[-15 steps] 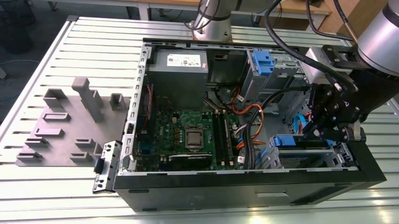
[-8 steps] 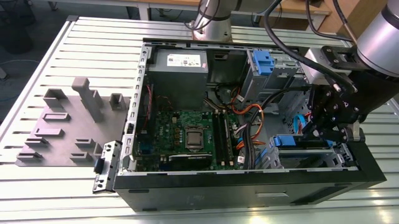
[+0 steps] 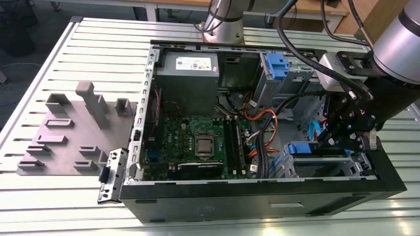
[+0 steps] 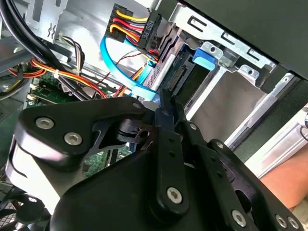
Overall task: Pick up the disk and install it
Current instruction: 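Insert the first disk wire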
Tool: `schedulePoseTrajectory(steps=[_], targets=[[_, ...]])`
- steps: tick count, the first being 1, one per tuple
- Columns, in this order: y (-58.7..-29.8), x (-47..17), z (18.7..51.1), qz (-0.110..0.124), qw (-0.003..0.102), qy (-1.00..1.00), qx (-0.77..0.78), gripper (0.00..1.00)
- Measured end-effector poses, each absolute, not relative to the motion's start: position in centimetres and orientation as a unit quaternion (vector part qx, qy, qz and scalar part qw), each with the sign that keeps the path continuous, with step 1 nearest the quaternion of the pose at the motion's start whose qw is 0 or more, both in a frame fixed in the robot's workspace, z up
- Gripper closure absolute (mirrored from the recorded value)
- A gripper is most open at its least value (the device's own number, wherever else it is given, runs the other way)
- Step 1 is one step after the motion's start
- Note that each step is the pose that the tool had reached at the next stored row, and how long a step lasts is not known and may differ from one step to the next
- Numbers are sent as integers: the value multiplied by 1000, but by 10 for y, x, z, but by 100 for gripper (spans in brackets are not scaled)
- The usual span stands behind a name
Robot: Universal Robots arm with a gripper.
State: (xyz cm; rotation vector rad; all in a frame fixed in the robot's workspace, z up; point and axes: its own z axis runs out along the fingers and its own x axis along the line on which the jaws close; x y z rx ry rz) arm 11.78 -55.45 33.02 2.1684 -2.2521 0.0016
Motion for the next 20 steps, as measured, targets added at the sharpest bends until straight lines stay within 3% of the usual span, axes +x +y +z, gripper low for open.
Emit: schedulePoseTrajectory(steps=[10,12,13,20], targets=[[-554,118,329,0,7,-720,694,84],[-554,118,329,0,7,-720,694,83],[-554,118,329,0,7,-720,694,76],[-554,118,329,0,8,-720,694,76]])
